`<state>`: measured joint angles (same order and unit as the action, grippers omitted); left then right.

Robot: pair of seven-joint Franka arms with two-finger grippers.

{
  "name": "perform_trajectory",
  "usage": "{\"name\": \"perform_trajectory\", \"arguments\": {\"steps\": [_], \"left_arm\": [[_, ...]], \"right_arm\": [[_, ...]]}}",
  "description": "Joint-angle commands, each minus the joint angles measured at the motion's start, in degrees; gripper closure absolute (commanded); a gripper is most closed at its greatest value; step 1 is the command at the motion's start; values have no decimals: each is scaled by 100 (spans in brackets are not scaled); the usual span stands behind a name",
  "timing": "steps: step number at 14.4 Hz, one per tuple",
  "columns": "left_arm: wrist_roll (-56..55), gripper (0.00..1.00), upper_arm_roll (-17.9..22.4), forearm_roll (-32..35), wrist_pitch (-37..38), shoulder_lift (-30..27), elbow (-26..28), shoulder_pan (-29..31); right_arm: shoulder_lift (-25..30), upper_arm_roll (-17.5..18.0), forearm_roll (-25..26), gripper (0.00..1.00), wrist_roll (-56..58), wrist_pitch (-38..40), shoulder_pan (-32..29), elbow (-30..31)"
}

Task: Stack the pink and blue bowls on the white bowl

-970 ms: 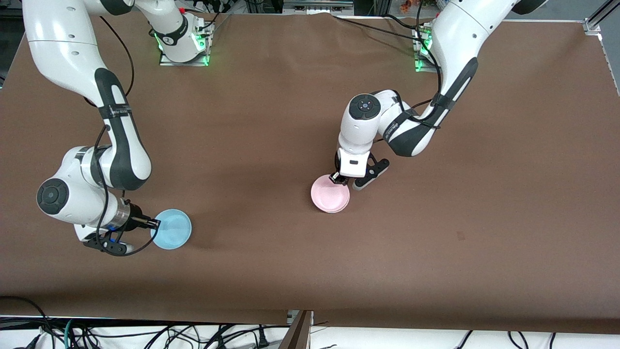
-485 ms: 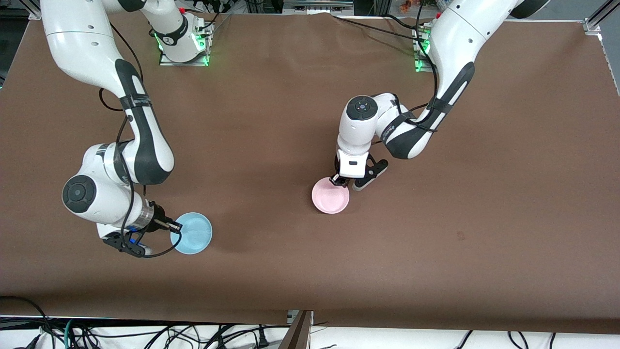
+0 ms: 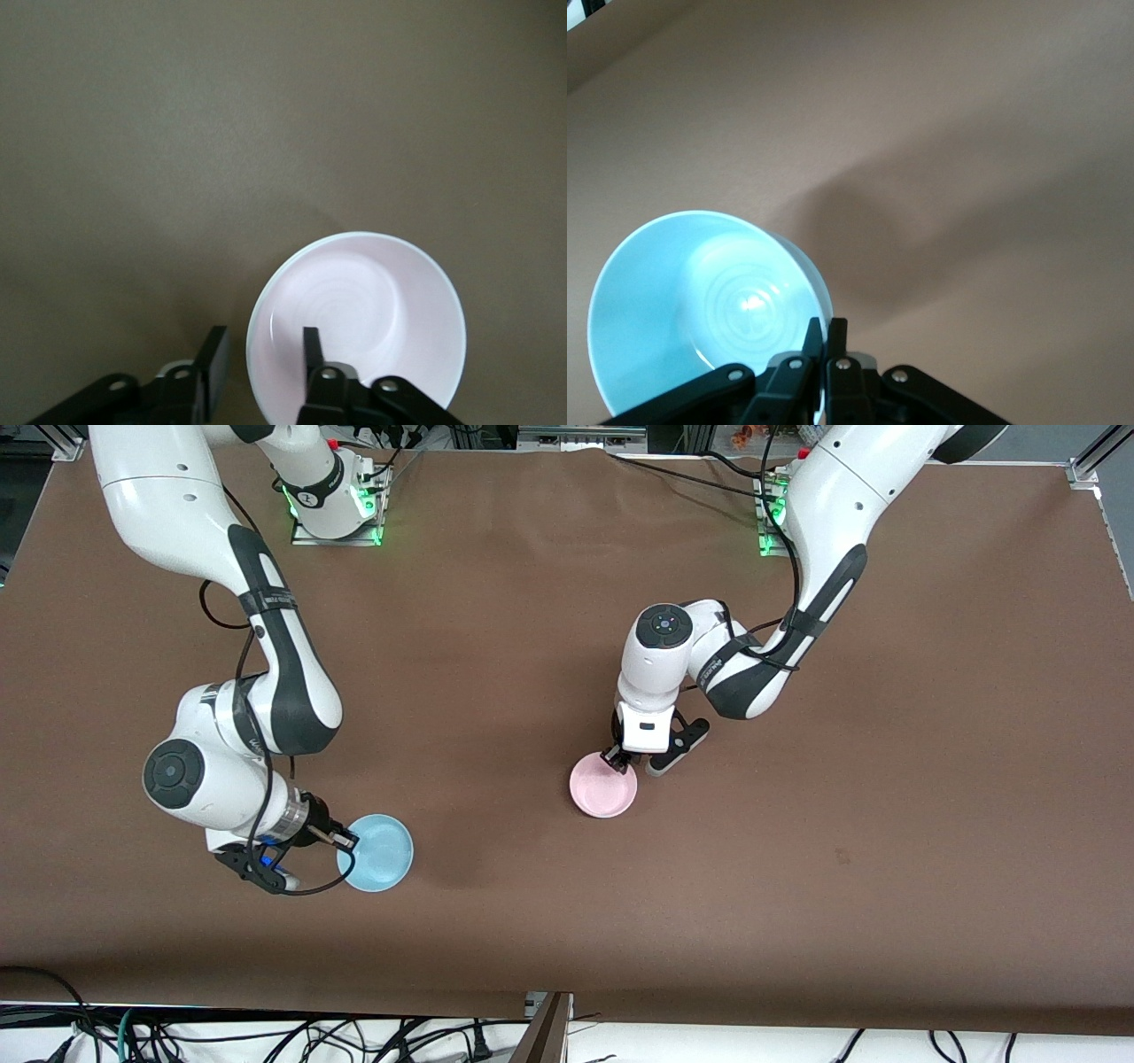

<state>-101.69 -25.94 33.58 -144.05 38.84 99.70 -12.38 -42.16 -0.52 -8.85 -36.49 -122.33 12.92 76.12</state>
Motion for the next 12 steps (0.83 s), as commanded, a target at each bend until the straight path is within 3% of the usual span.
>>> {"name": "perform_trajectory", "arguments": {"steps": [1,6,9,12], "left_arm": [[-80,50,2,175,26,-209,-117,130],[148,49,-51,52,210,-929,-135,534],[848,48,-156,-551,490,-1299,-188,894],[2560,47,-157,-1763,1971,-1449,-1072,1237]], "right_arm": [[-64,201,-73,100,-655,104,26,-273],[-170,351,-73,100,-2341,-474,640,-291],[-529,351,-64,100,-3580,-1028,1272,-545],[-1056,299,-20,100,-4750,-1442,1897,-1159]]}}
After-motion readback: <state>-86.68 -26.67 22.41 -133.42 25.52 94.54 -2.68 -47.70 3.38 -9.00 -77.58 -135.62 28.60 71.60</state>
